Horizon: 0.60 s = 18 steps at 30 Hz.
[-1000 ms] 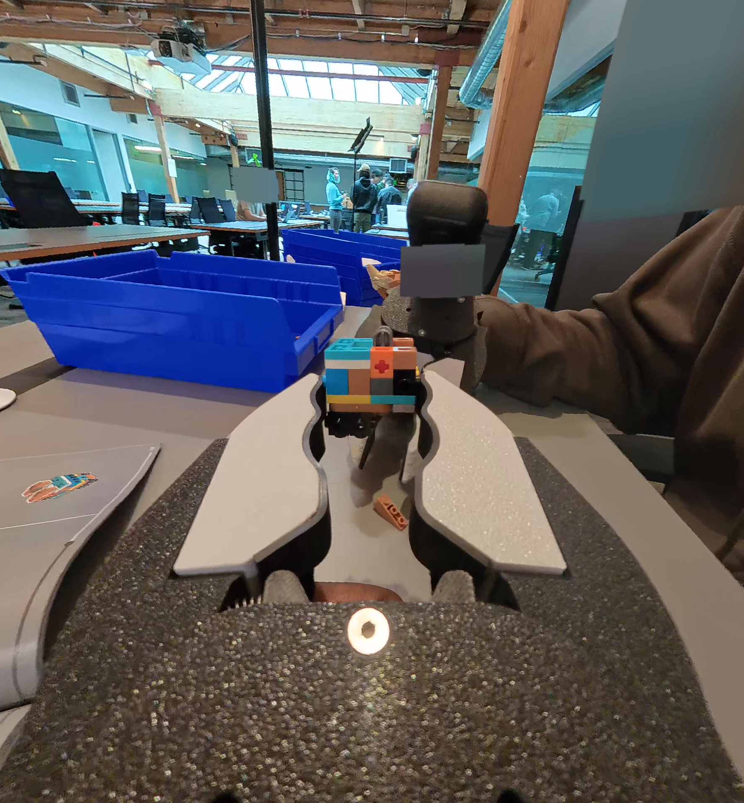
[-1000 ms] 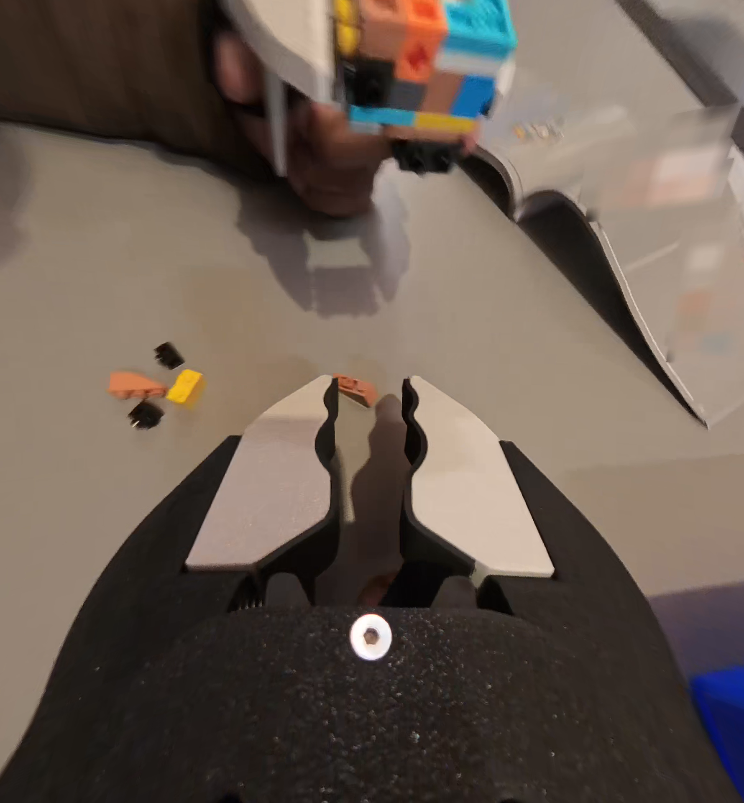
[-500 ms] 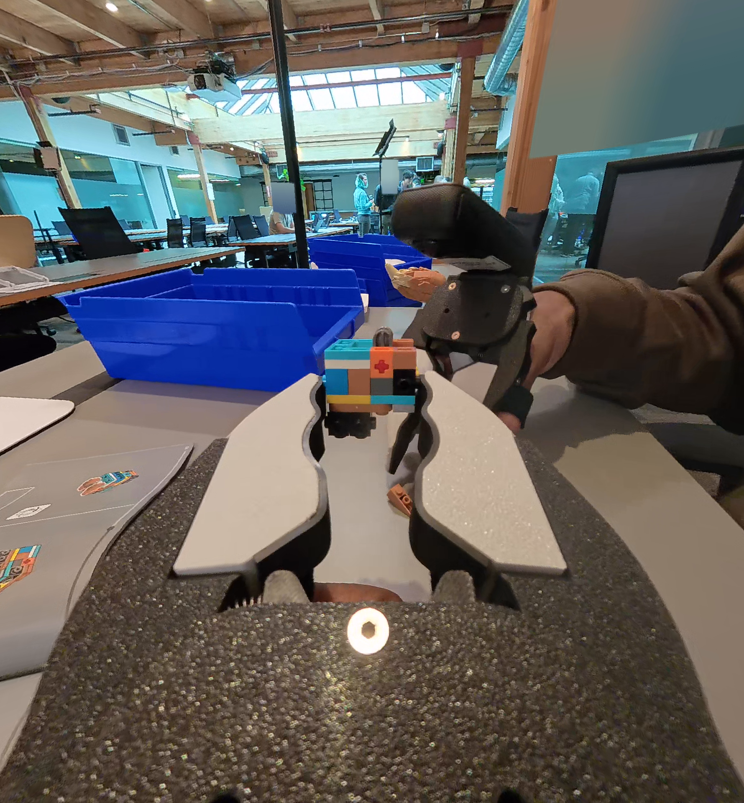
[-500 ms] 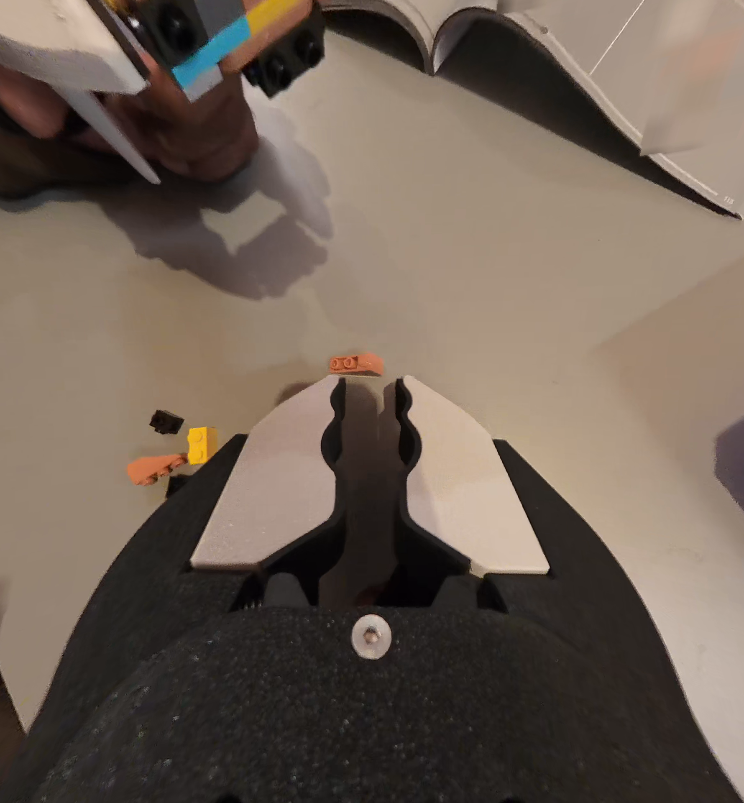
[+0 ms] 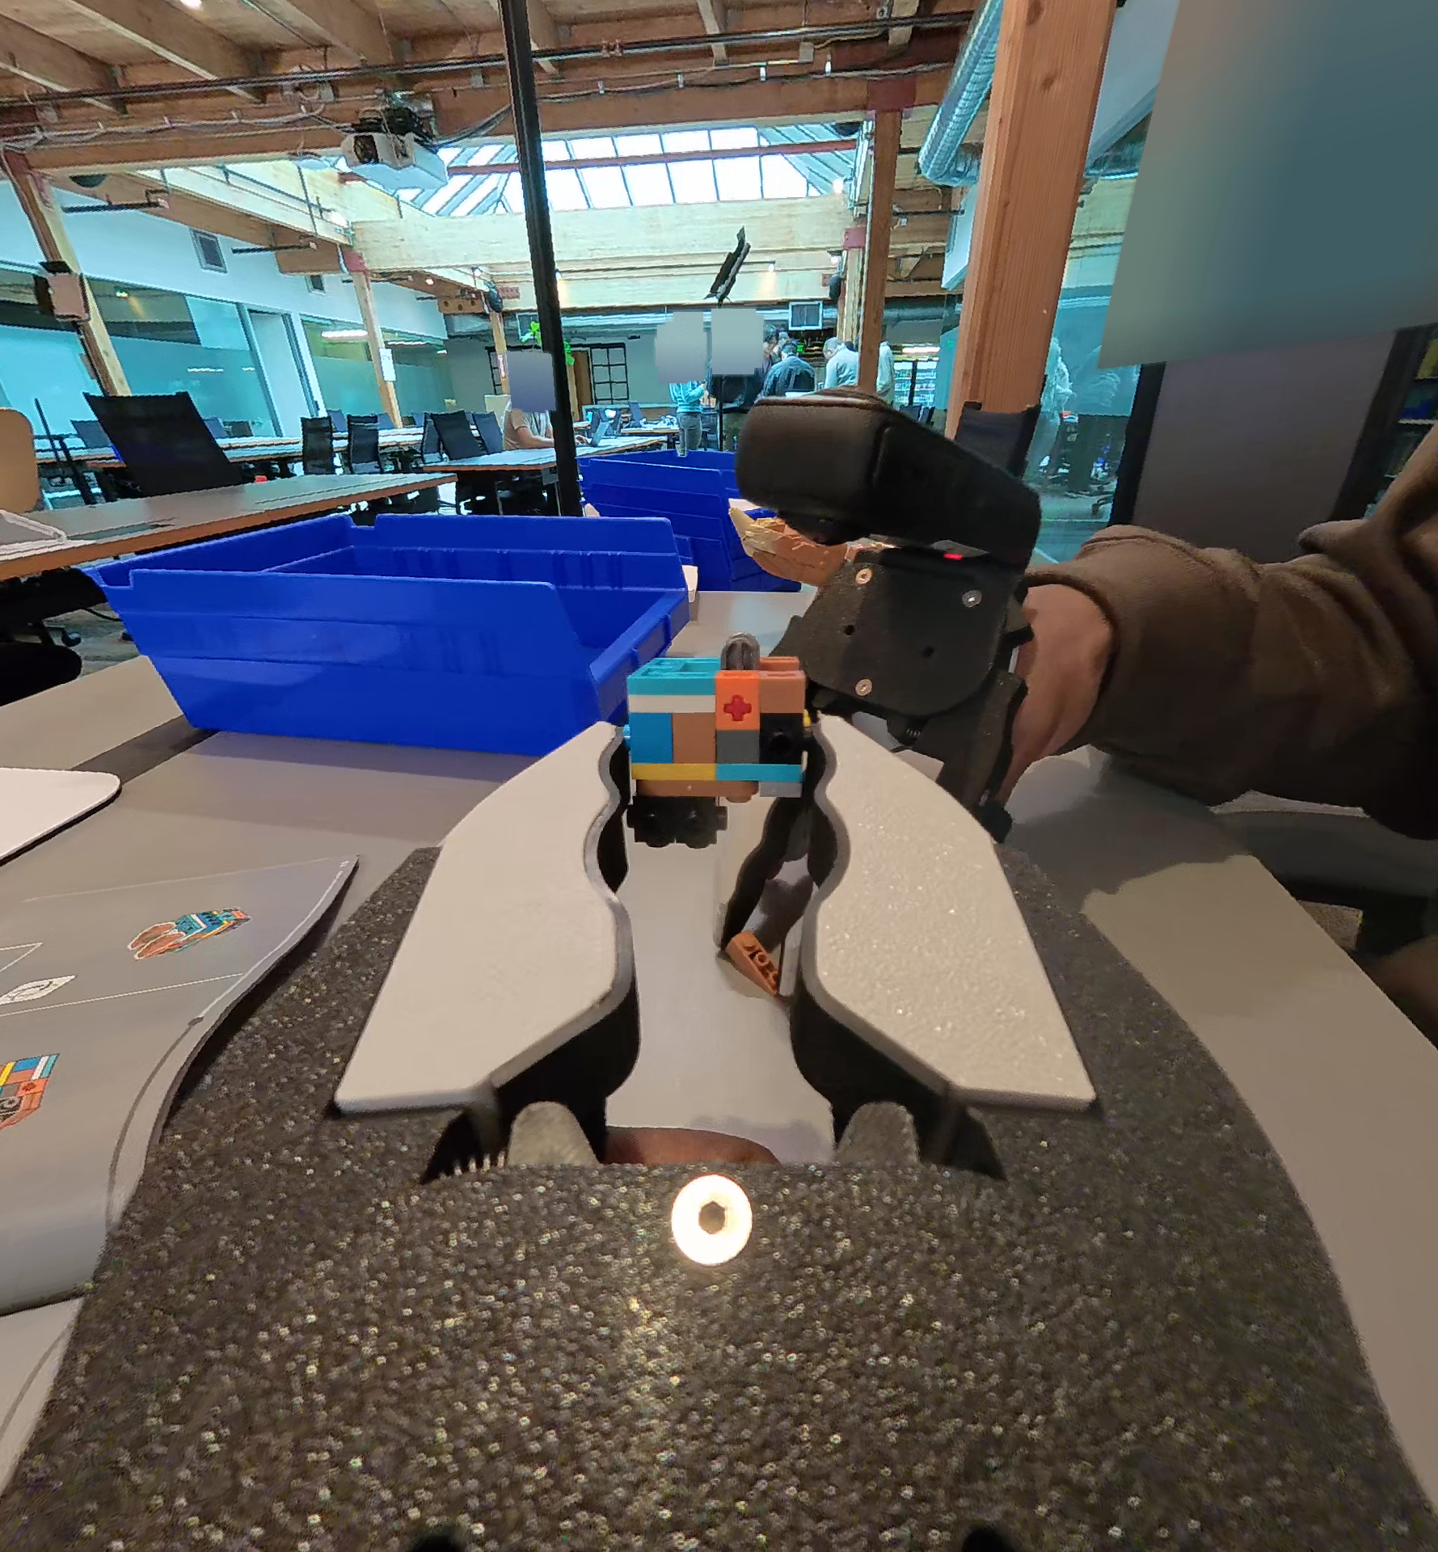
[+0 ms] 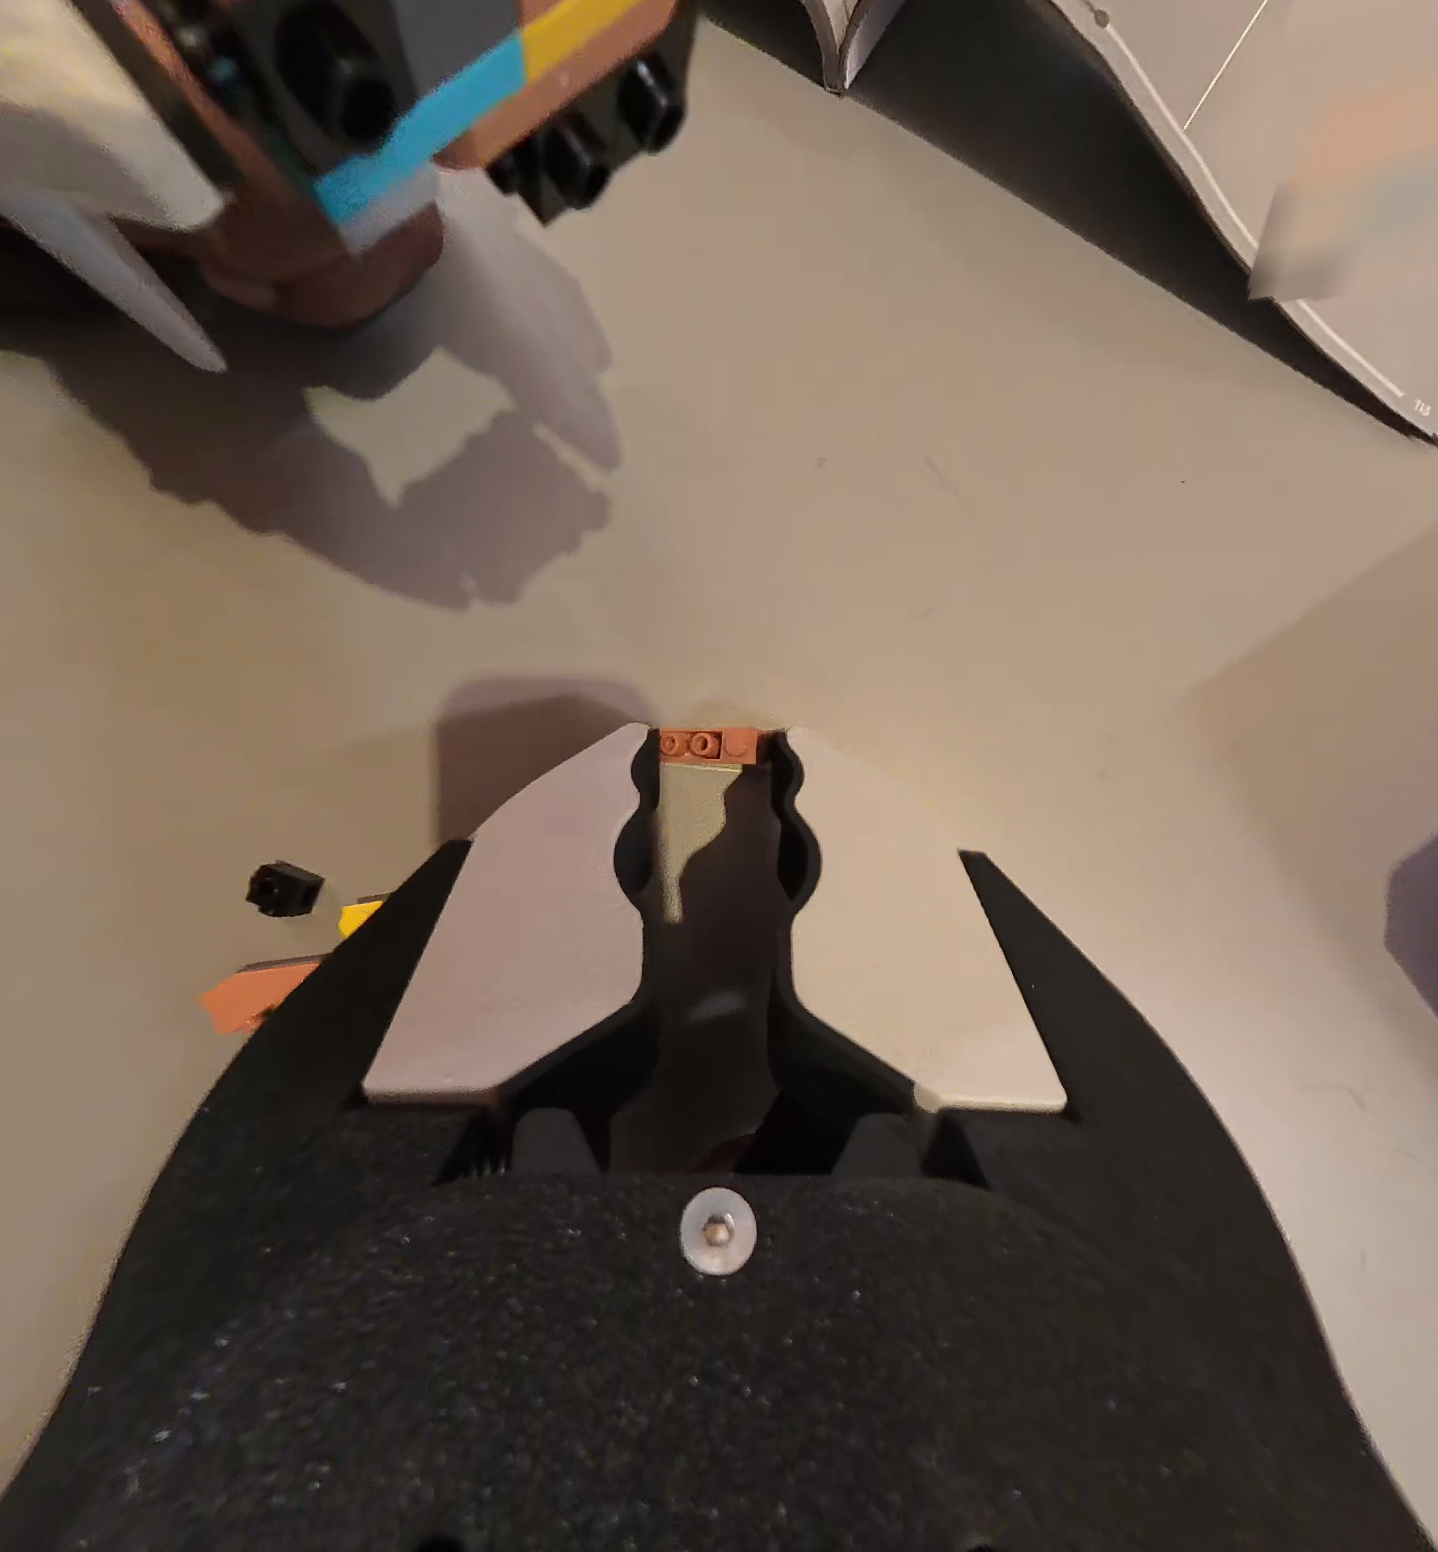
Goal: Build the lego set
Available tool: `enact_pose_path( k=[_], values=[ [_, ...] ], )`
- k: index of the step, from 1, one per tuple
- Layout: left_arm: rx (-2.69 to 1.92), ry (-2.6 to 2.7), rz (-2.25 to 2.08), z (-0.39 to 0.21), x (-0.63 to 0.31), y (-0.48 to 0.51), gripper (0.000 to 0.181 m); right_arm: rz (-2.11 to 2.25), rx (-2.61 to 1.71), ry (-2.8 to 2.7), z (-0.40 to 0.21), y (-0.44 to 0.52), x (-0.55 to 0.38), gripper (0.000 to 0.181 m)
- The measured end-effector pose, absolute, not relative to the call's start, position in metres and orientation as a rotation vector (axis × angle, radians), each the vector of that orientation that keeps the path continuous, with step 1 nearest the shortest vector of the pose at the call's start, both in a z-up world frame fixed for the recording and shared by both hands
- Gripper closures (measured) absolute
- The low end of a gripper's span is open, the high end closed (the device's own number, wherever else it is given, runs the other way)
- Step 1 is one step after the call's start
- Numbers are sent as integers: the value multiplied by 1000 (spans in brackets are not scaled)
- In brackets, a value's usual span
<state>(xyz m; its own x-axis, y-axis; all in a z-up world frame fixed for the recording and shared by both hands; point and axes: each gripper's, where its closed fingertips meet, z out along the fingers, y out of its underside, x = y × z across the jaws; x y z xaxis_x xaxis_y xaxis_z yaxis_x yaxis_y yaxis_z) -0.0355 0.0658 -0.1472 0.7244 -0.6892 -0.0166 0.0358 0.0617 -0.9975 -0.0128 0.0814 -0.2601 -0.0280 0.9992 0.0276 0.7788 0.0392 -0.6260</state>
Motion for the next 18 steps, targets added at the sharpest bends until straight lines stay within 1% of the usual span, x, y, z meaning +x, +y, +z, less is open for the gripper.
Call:
enact_pose_path(
  k=[6,8,13,15,18],
  values=[
    [-1381,567,-671,-142,-36,62,141,776,-1733,-1870,-251,85,-15,156],
    [-1367,563,-706,-140,-36,60,141,927,-1659,-1845,-226,84,-18,156],
    [-1316,550,-805,-134,-34,54,141,1314,-1345,-1788,-129,63,-24,157],
    [-1290,554,-831,-131,-32,51,141,1347,-1289,-1824,-110,56,-27,157],
    [-1242,549,-842,-125,-32,47,141,1328,-1250,-1913,-102,47,-32,157]
  ],
)
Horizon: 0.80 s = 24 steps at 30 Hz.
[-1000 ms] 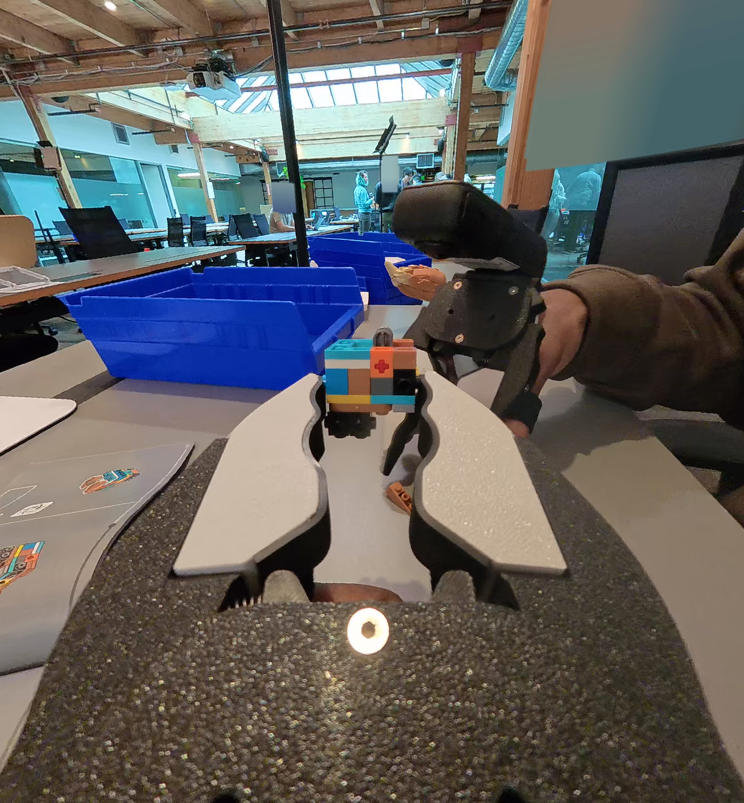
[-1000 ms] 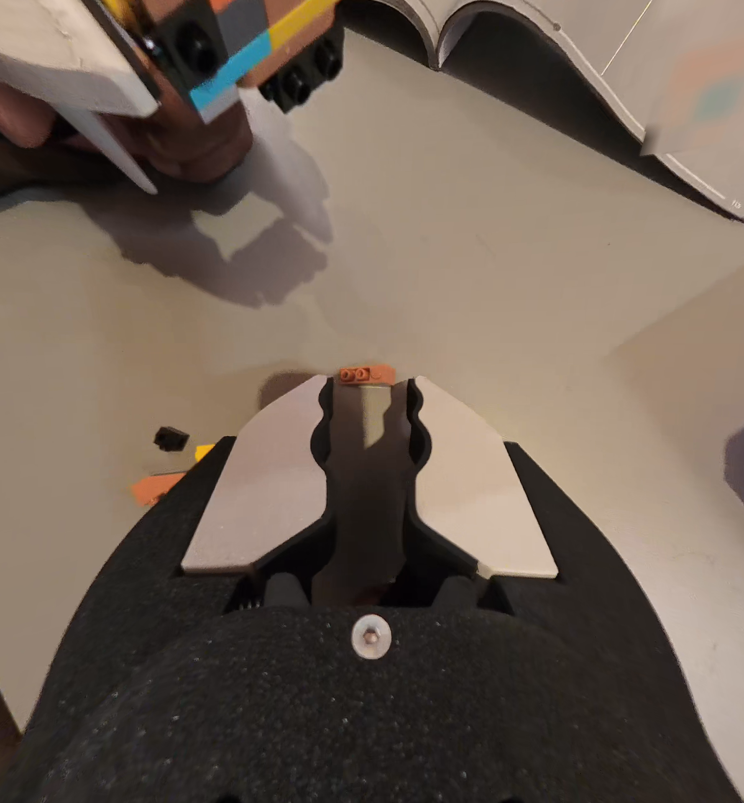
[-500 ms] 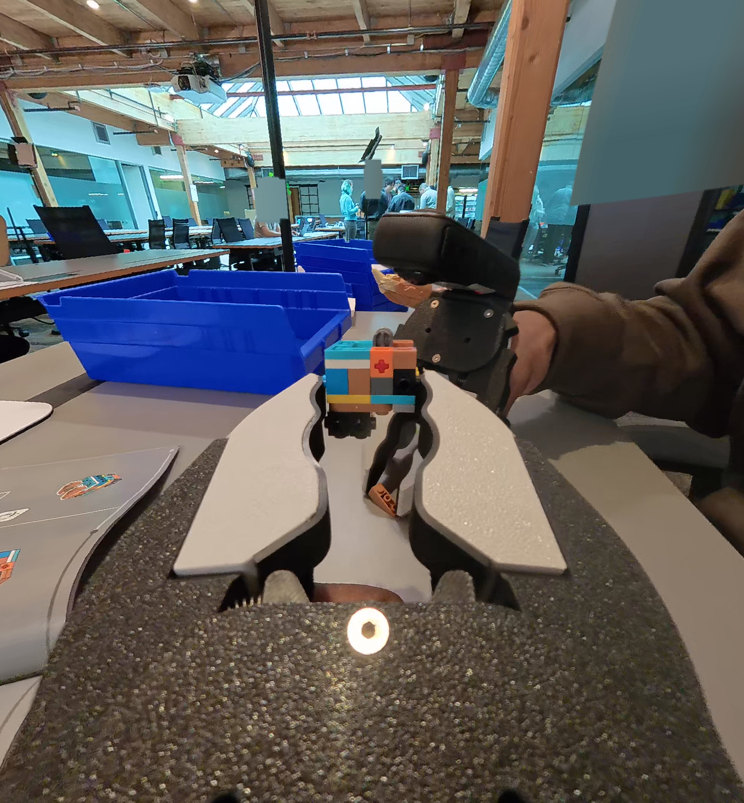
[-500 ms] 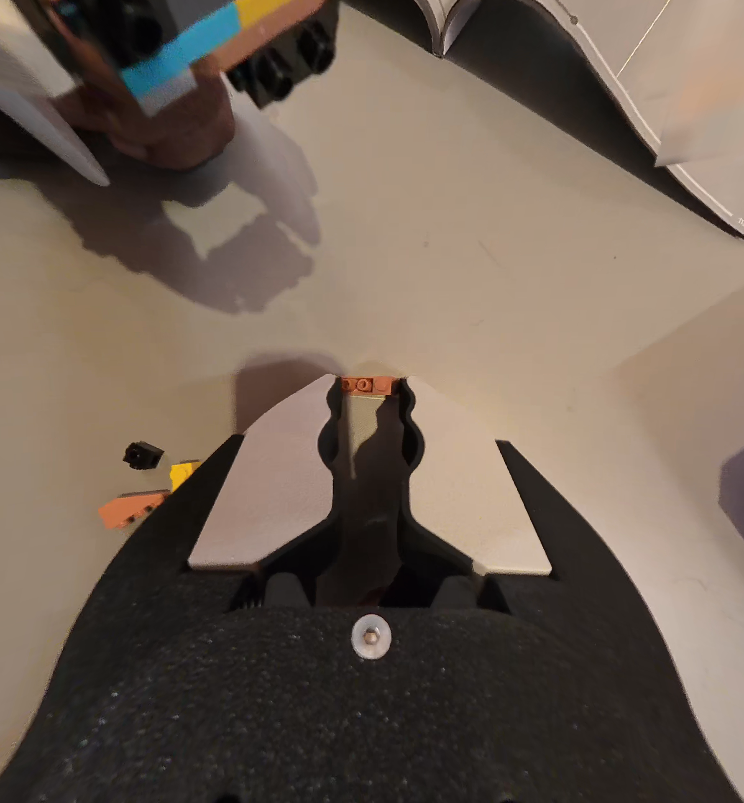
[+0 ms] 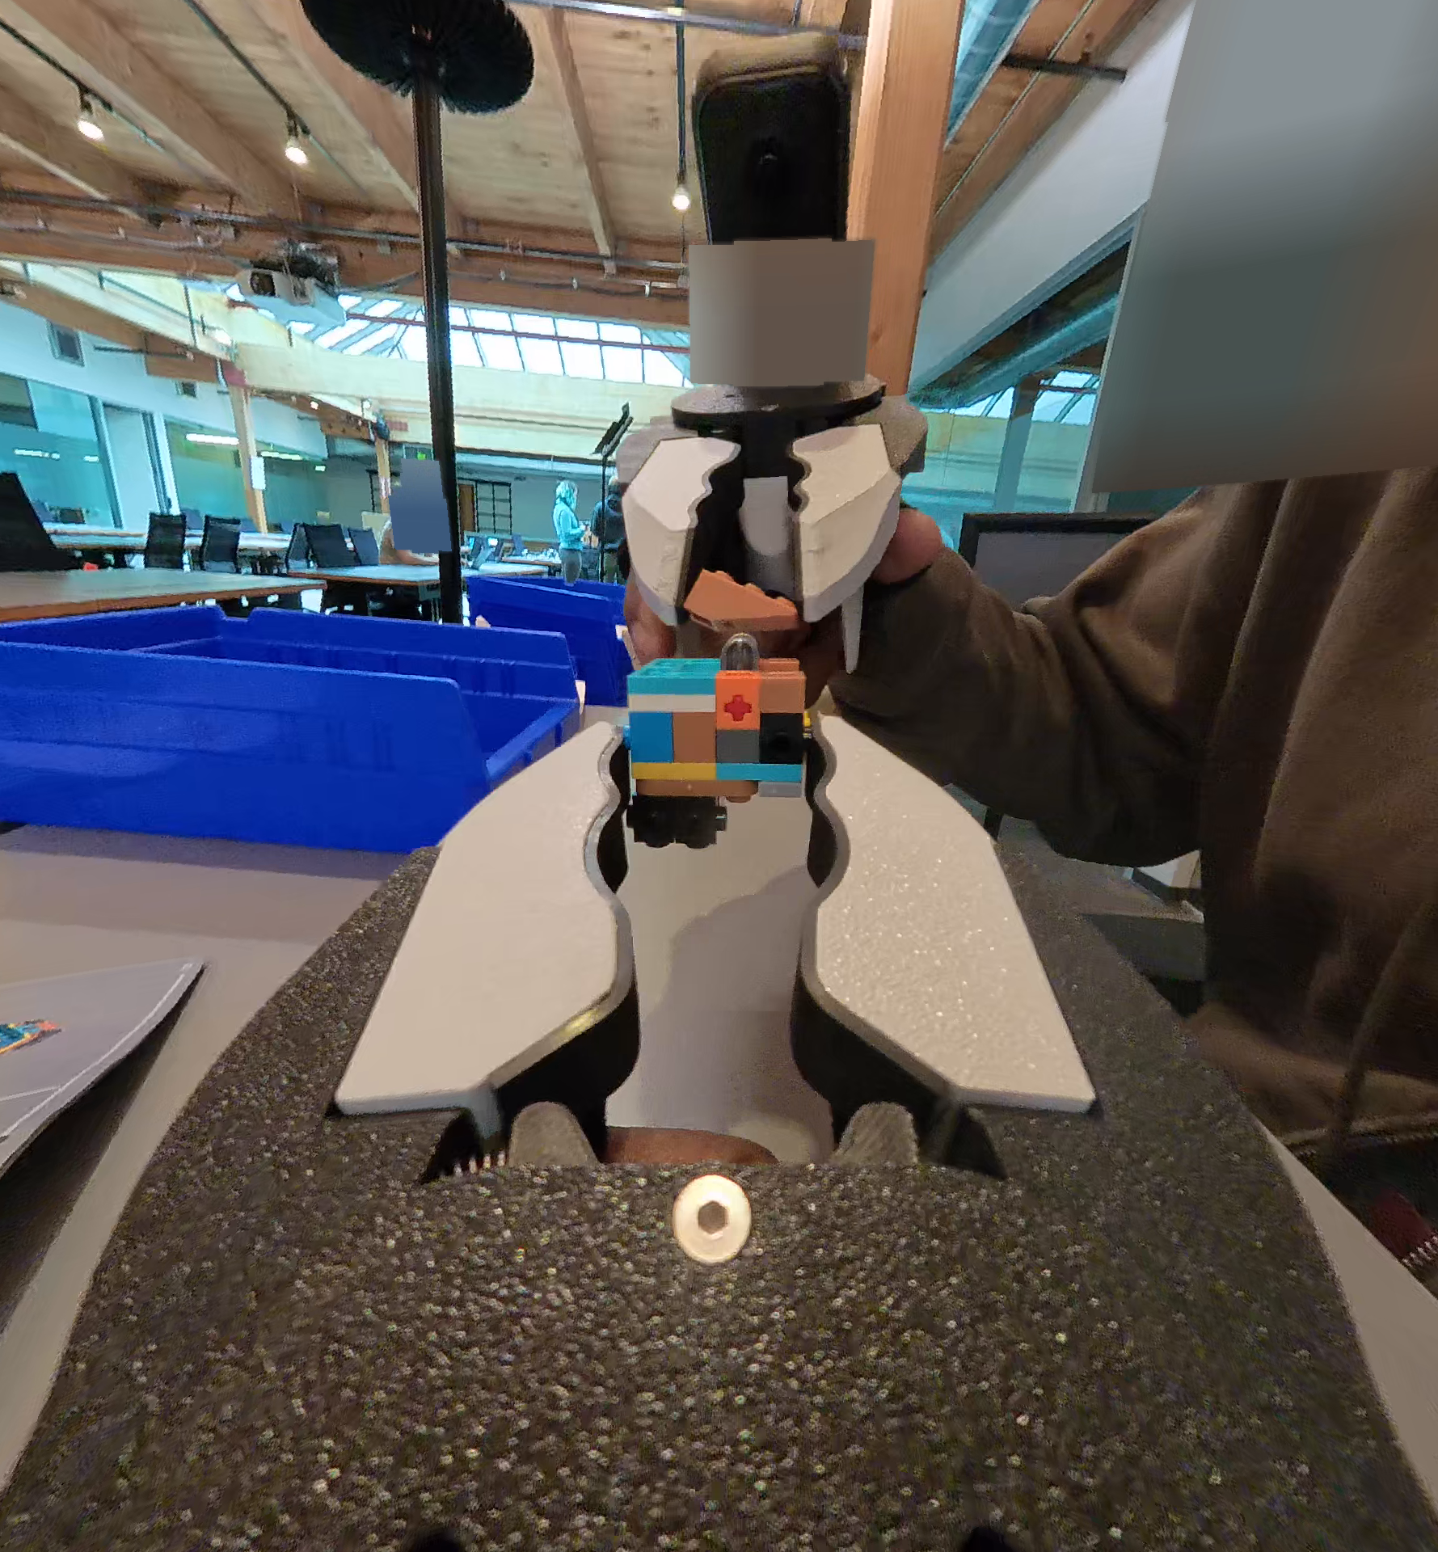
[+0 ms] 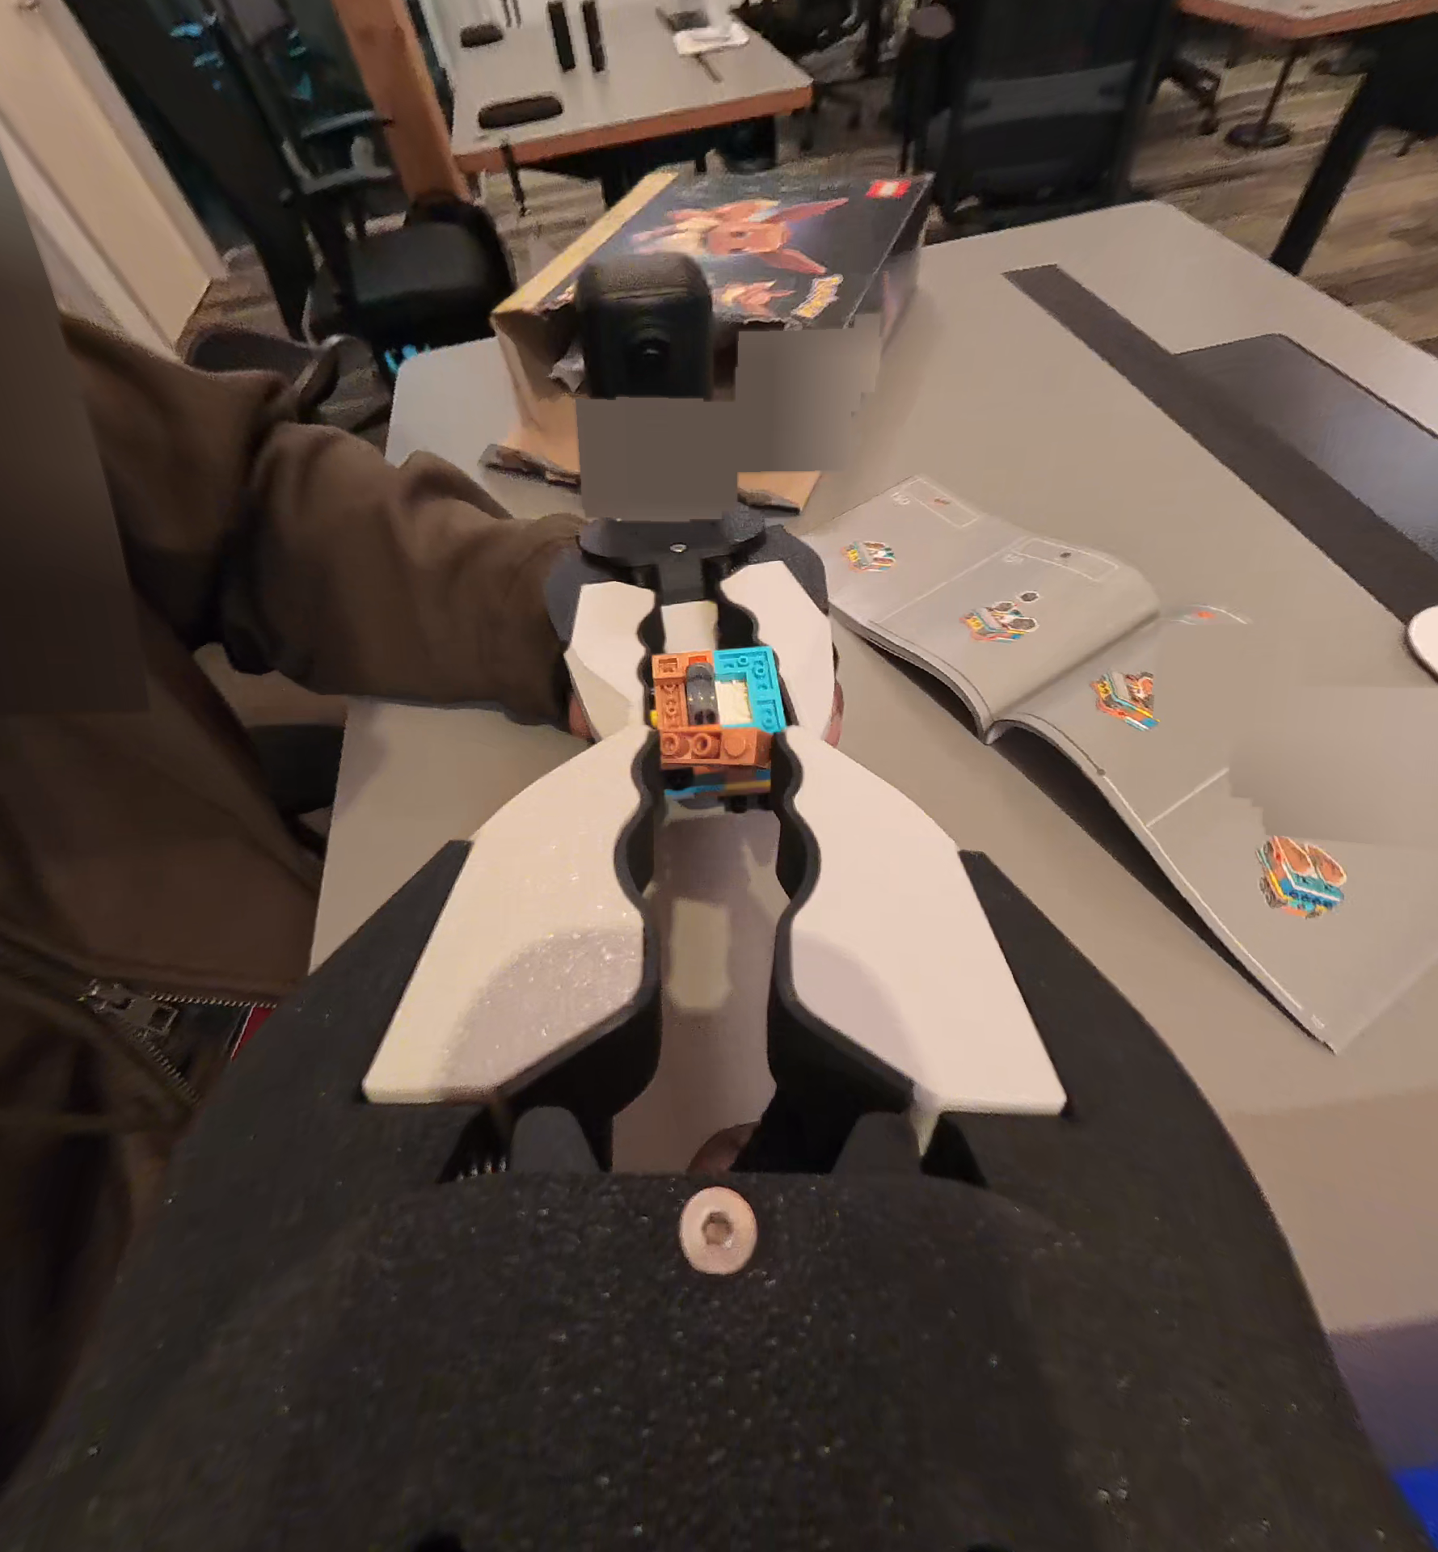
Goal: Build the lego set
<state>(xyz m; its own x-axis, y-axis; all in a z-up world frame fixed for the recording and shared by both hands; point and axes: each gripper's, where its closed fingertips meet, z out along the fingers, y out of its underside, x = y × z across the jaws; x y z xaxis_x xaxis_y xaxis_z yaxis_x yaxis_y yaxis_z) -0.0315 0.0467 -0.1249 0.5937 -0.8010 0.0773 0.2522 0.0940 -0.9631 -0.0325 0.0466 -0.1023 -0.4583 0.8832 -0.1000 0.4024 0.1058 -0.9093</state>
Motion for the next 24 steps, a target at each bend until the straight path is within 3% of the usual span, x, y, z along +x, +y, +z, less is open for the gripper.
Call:
enact_pose_path(
  k=[24],
  values=[
    [-1169,597,-822,-118,-24,37,141,1127,-1223,-2157,-104,31,-31,156]
  ],
)
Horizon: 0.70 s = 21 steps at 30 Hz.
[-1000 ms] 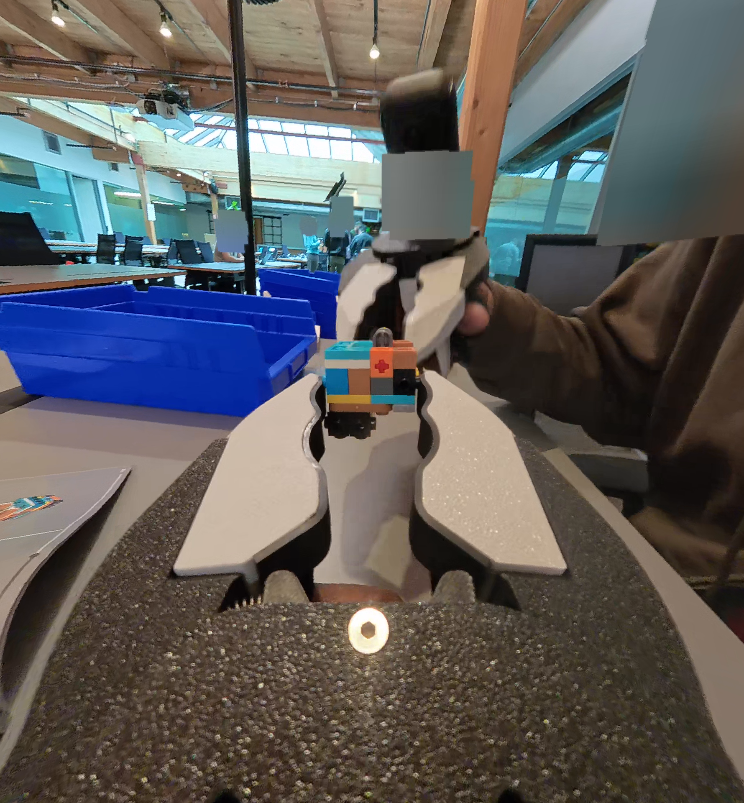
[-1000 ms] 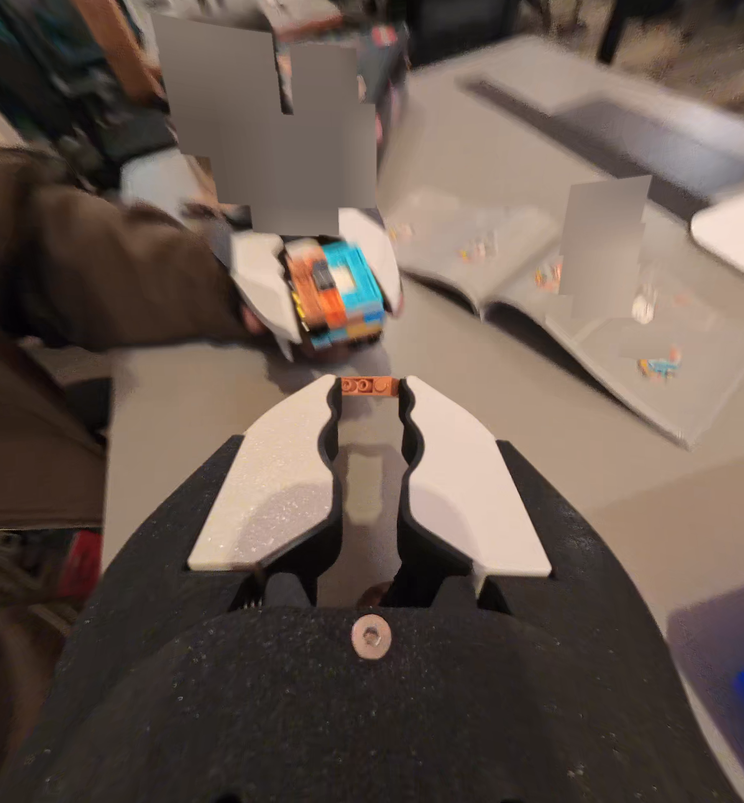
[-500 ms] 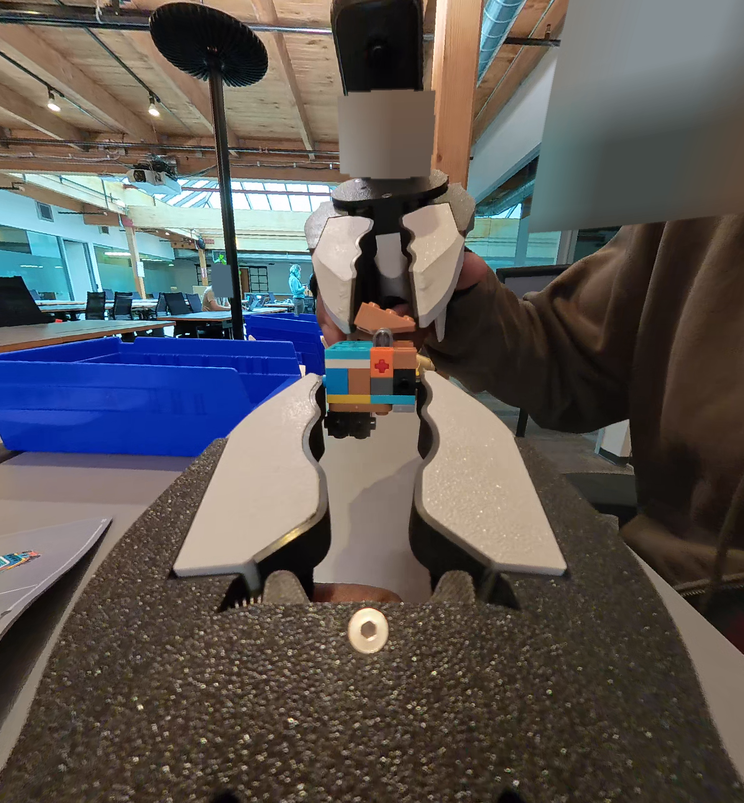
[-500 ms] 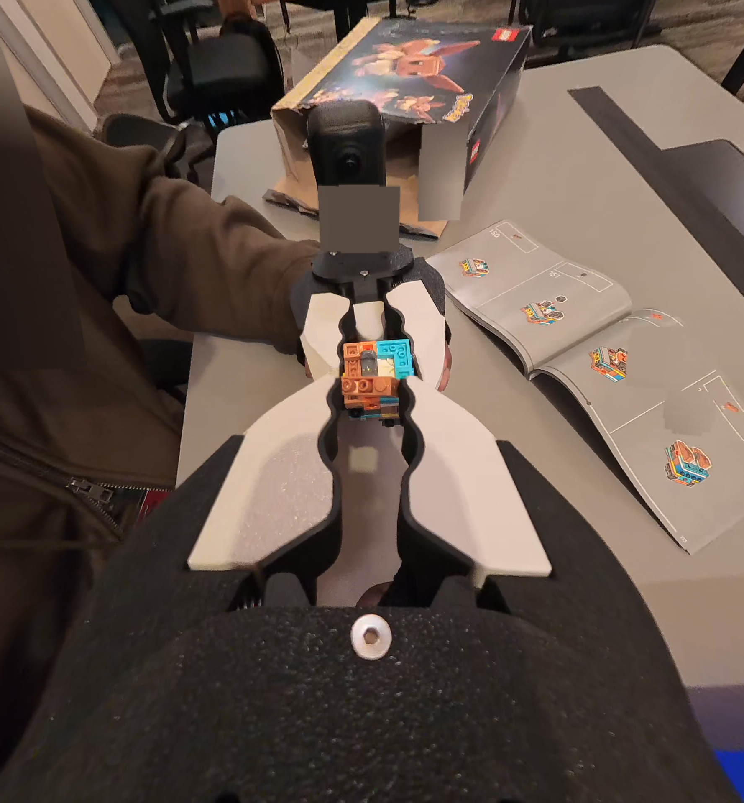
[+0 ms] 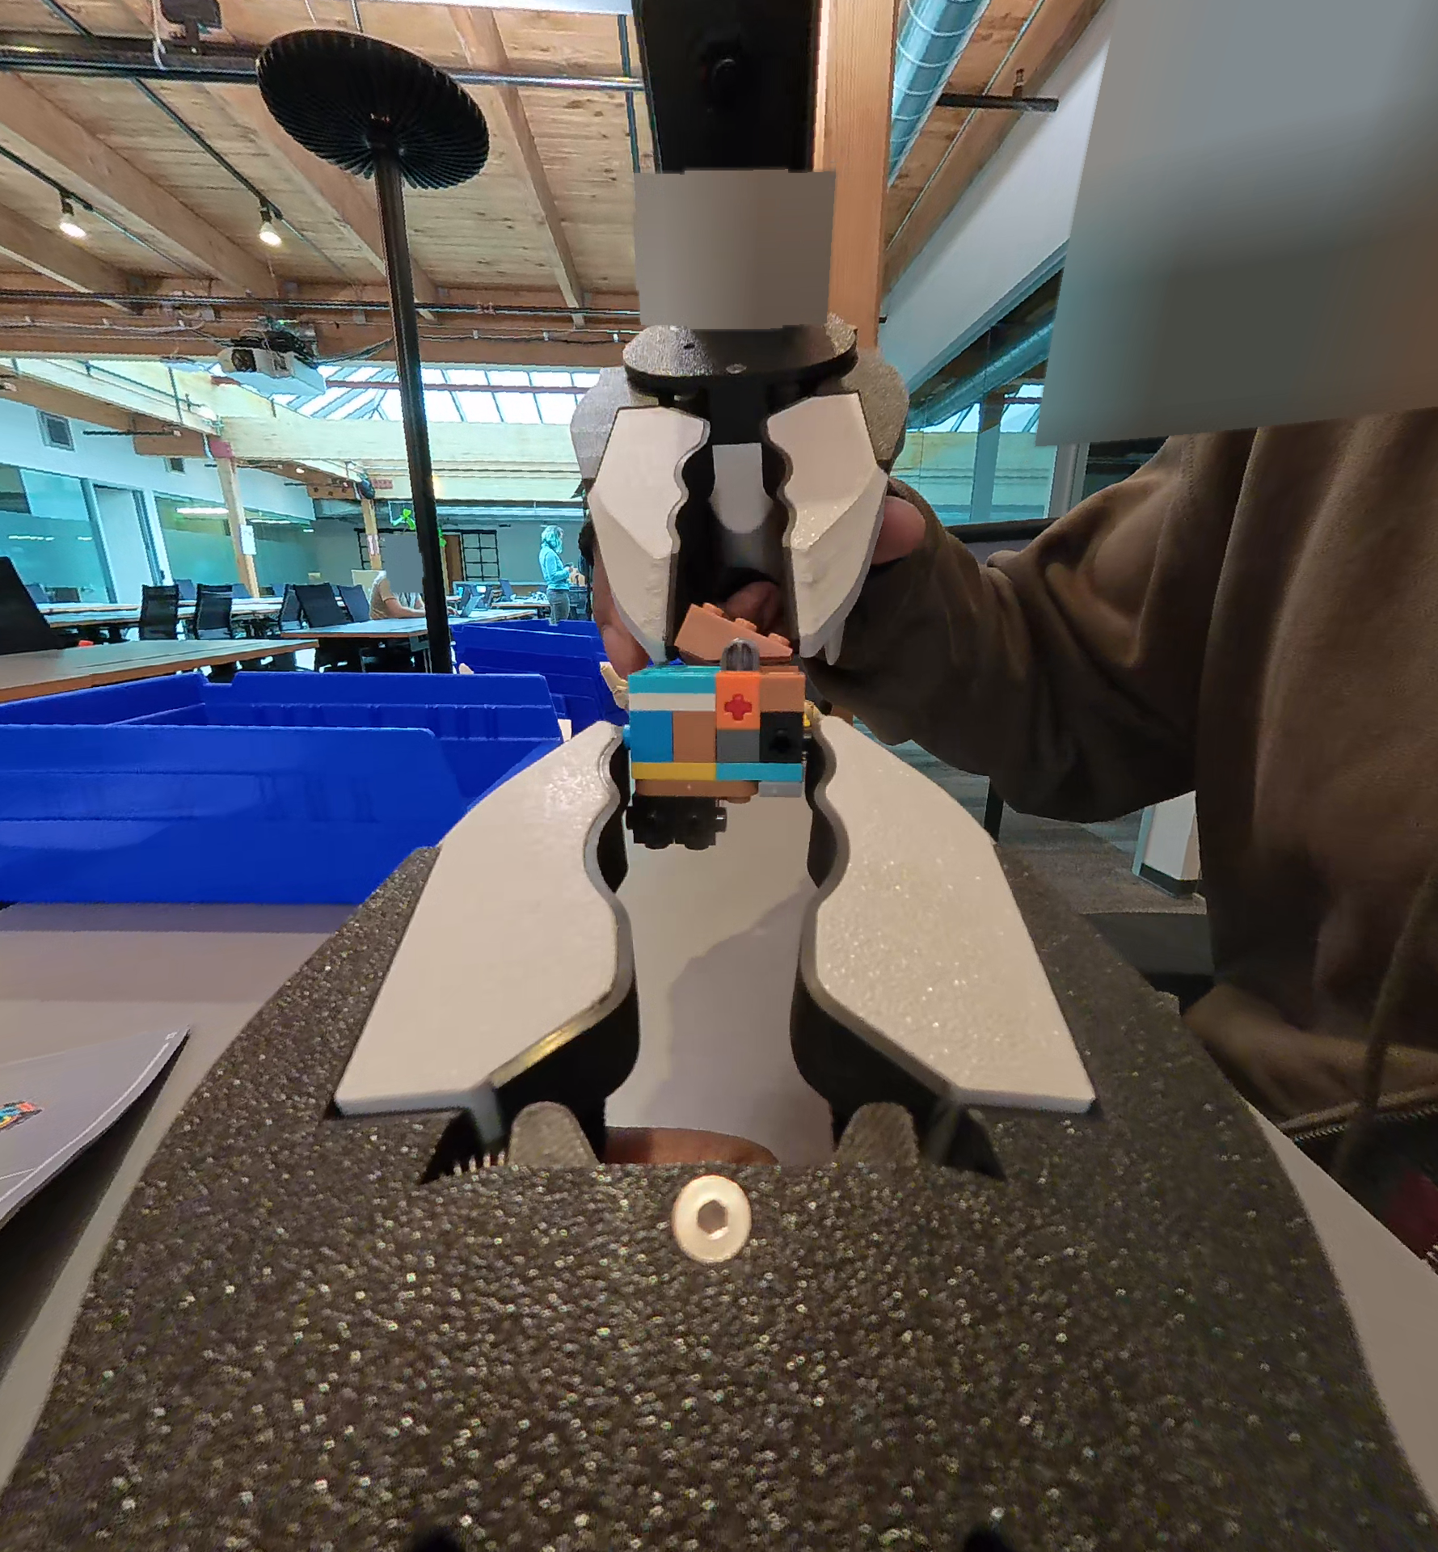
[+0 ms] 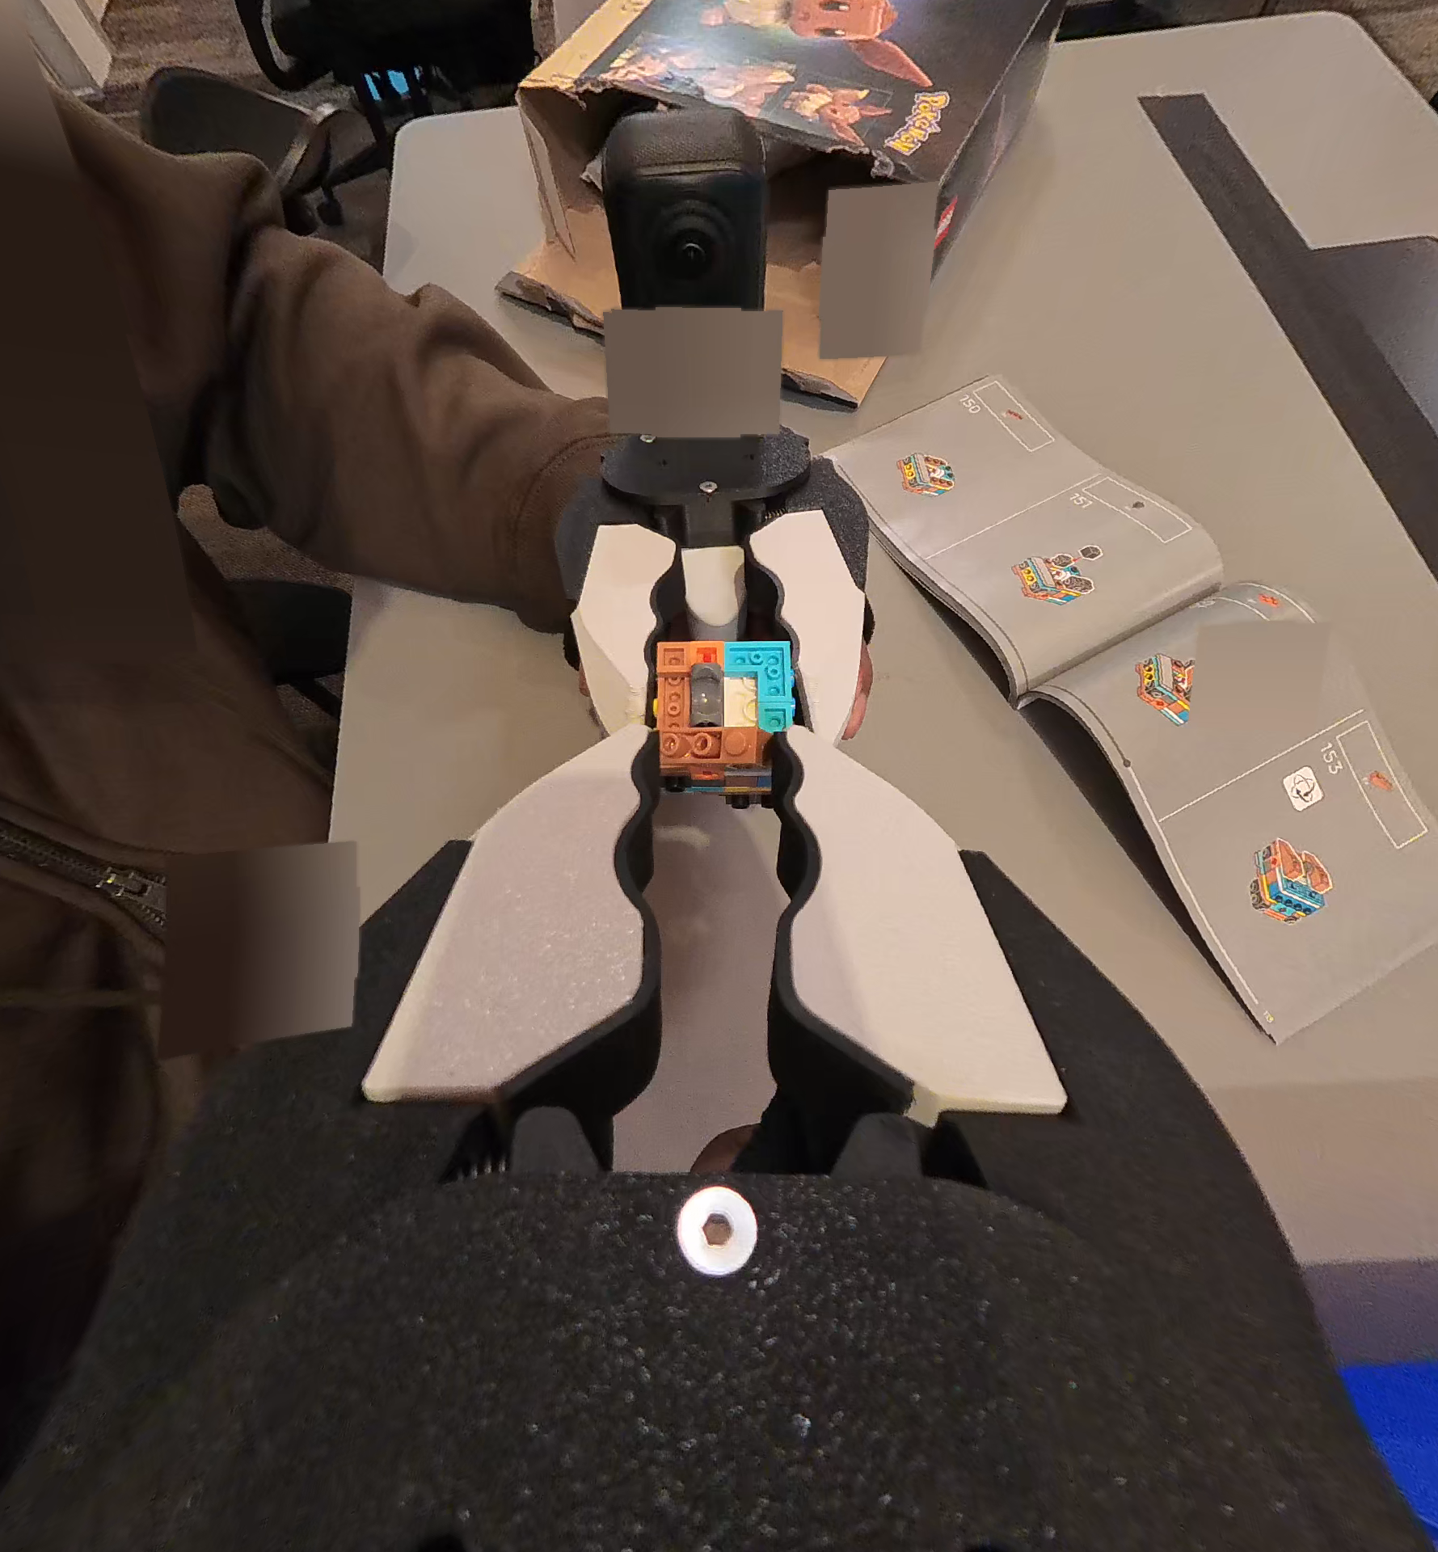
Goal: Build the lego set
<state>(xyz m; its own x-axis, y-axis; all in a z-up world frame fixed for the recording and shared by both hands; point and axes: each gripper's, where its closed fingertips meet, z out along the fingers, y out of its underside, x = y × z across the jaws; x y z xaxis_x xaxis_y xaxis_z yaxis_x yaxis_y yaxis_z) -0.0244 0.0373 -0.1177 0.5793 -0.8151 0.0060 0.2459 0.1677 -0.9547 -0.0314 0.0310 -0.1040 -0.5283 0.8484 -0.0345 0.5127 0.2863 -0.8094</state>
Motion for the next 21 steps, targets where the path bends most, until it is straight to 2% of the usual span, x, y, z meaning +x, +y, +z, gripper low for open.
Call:
enact_pose_path(
  k=[14,21],
  values=[
    [-1145,591,-841,-114,-24,35,141,1191,-1151,-2127,-97,29,-32,156],
    [-1122,576,-859,-109,-26,33,140,1566,-995,-1951,-66,16,-26,156]
  ],
)
